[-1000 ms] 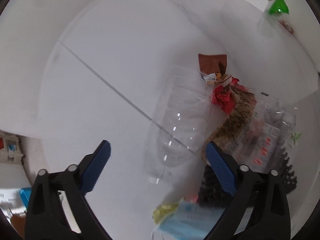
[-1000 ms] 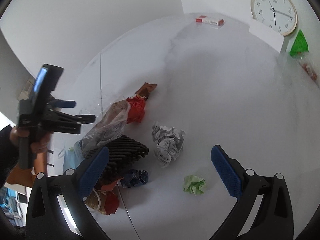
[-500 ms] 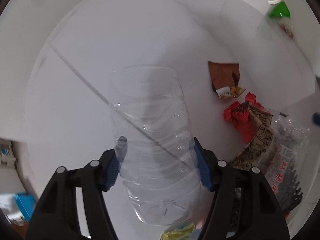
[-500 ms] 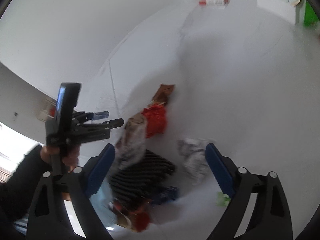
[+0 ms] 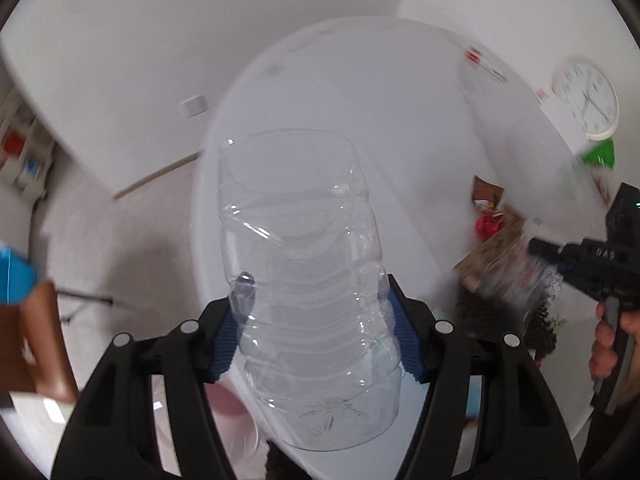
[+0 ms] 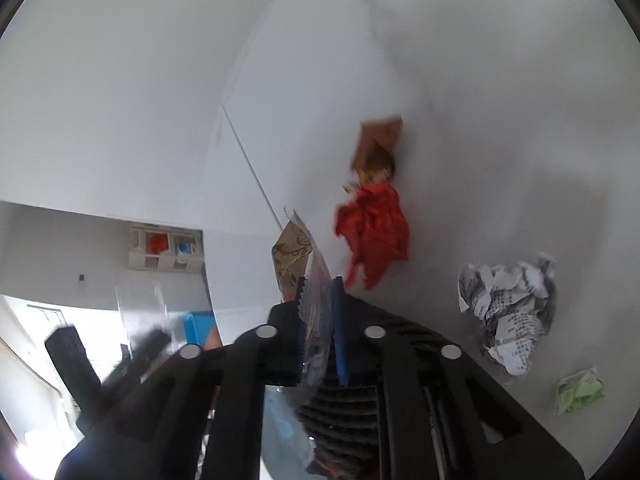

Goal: Collect trash
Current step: 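Grasp the clear plastic bottle with the left tool while the right tool grasps a clear wrapper, then carry both items over the white bin and open both tools to drop them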

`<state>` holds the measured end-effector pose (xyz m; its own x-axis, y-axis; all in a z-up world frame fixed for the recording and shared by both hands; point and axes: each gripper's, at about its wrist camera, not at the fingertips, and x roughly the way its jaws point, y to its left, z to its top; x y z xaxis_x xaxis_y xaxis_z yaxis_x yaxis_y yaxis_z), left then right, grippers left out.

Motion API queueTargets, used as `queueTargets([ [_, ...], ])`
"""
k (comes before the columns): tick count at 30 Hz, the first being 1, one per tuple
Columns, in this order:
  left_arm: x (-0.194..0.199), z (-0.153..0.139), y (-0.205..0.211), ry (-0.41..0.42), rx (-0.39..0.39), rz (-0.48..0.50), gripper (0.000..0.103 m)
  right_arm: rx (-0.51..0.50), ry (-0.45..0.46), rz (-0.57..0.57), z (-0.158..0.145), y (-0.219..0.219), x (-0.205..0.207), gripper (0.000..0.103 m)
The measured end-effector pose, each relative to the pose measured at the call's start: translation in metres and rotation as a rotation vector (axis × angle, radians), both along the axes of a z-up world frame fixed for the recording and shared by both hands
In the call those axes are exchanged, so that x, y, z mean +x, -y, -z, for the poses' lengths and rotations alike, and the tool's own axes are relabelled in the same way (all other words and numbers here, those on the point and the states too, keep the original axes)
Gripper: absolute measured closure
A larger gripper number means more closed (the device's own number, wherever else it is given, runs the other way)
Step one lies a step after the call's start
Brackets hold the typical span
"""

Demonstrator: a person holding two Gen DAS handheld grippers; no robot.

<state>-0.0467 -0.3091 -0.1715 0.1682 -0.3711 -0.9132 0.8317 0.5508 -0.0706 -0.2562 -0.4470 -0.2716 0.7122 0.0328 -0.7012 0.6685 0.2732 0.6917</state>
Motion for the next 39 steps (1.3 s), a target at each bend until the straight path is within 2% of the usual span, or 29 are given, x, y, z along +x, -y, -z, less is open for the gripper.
queueTargets([
  [3,0.009,-0.01,-0.046,0.009,-0.018,-0.073,0.041,-0.088,0.001,-0.003,-0.029,-0.008,0.001,0.093],
  [9,0.019,-0.019,-0.139,0.045,-0.013,-0.181,0.04,-0.36,-0.033,-0.034,-0.109,-0.055,0.016,0.093],
  [11,0.024,-0.018,-0.164,0.046,0.002,-0.212,0.04,-0.432,-0.025,-0.087,-0.138,-0.078,0.019,0.093],
  [14,0.037,-0.008,-0.212,0.015,0.026,-0.252,0.04,-0.482,0.008,-0.191,-0.156,-0.128,0.05,0.093],
  [18,0.053,0.035,-0.252,-0.023,0.095,-0.259,0.04,-0.473,0.037,-0.327,-0.152,-0.194,0.092,0.093],
  [21,0.069,0.079,-0.273,-0.074,0.134,-0.247,0.04,-0.455,0.013,-0.425,-0.136,-0.243,0.126,0.093],
  [25,0.085,0.14,-0.297,-0.149,0.15,-0.204,0.039,-0.452,-0.072,-0.533,-0.116,-0.301,0.165,0.093],
  [28,0.093,0.173,-0.305,-0.241,0.144,-0.19,0.029,-0.449,-0.124,-0.581,-0.098,-0.321,0.186,0.093],
  [31,0.097,0.181,-0.318,-0.266,0.122,-0.194,0.022,-0.447,-0.167,-0.616,-0.082,-0.342,0.203,0.093],
  [34,0.101,0.174,-0.335,-0.261,0.107,-0.208,0.021,-0.448,-0.193,-0.649,-0.064,-0.358,0.219,0.093],
  [39,0.113,0.124,-0.382,-0.212,0.068,-0.334,0.012,-0.436,-0.223,-0.704,-0.024,-0.38,0.246,0.09],
])
